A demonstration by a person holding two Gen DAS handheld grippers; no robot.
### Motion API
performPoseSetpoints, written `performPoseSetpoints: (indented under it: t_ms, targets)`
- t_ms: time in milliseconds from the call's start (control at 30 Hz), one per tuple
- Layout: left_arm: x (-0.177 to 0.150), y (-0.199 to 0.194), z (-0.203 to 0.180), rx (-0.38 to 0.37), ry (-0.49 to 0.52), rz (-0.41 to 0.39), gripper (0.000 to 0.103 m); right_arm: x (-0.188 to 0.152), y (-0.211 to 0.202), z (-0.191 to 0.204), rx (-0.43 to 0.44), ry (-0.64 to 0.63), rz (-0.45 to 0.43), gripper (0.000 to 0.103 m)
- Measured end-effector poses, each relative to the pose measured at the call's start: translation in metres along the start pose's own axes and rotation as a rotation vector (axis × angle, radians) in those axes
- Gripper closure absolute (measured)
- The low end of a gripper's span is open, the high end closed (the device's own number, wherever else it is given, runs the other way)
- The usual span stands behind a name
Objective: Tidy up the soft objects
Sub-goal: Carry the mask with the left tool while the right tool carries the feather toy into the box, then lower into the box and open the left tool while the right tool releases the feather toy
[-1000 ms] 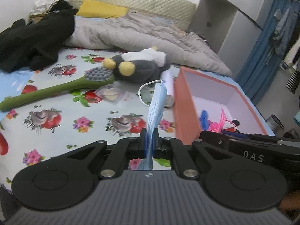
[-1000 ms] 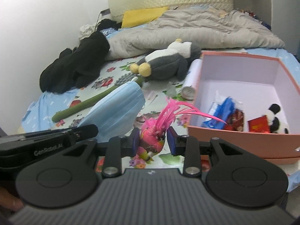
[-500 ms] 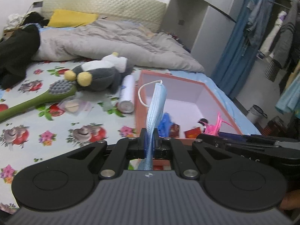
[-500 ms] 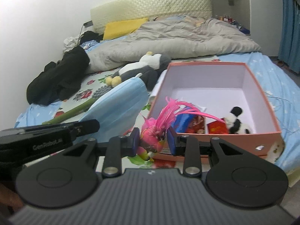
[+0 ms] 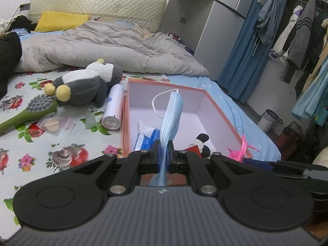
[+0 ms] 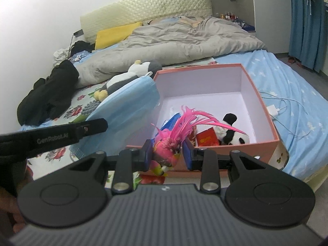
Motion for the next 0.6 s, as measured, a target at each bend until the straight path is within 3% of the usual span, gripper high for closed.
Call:
performPoseSetpoints:
  t_ms: [300,600]
  targets:
    - [0.027,0.073,-0.009,-0.002,0.009,0.051,0.097,0.023,0.052,-0.044,-0.021,0.032,0.051,0.068]
    - [0.045,0.175,-0.009,-0.018,0.002,0.138,0.097,0.040,0.124,-0.090,-0.045,0.085,0.130,0.067]
Point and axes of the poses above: each gripper's, at about its wrist camera, not at the fingertips, and y roughly the way its jaws point, z to its left, x to its top, the point moved 3 cm from there along y, roughly the way its jaws point, and after that the axes turned 5 degrees about -z, right-handed, at the moved point
